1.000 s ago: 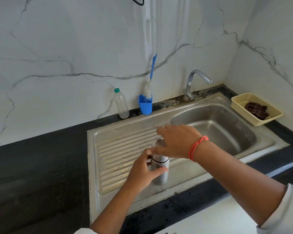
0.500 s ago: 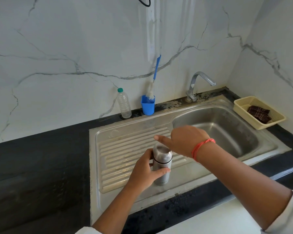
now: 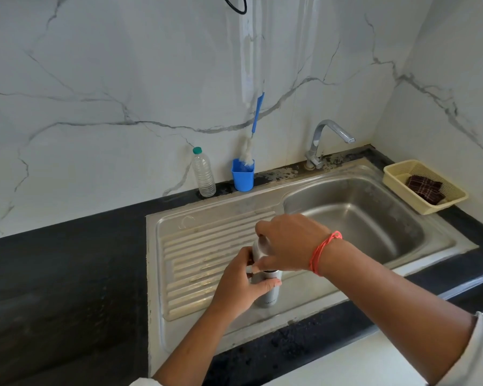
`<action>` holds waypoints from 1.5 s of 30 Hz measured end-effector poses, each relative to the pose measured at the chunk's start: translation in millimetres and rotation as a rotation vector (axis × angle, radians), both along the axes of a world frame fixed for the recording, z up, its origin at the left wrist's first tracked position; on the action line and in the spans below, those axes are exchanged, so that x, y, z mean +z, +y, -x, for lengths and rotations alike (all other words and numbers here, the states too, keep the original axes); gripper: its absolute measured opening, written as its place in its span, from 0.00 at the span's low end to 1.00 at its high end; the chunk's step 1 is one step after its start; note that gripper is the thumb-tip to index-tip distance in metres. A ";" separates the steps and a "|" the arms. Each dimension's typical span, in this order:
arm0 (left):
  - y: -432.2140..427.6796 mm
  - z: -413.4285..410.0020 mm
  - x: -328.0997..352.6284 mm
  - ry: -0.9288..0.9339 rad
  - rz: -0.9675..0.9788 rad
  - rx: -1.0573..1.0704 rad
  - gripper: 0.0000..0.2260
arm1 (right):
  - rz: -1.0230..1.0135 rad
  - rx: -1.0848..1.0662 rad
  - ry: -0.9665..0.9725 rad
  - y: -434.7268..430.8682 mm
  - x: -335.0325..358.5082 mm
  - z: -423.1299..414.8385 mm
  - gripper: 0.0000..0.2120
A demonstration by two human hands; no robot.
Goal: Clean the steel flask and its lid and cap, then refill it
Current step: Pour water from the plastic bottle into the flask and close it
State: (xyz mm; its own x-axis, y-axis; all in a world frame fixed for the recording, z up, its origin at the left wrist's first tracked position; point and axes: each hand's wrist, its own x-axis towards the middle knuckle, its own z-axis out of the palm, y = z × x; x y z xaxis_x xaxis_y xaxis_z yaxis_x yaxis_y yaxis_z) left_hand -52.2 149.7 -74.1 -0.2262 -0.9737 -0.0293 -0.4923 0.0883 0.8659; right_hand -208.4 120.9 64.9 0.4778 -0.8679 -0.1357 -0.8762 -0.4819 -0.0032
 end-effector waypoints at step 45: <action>3.8 1.5 1.9 0.033 0.006 0.018 0.25 | -0.181 -0.264 -0.025 -7.7 4.1 -2.3 0.39</action>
State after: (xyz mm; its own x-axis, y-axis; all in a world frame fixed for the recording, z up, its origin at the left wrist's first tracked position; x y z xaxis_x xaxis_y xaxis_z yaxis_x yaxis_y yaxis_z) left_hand -53.8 153.5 -72.2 -0.2089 -0.9778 -0.0160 -0.4650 0.0849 0.8813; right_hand -206.1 113.1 69.1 0.2442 -0.9252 -0.2903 -0.9696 -0.2274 -0.0907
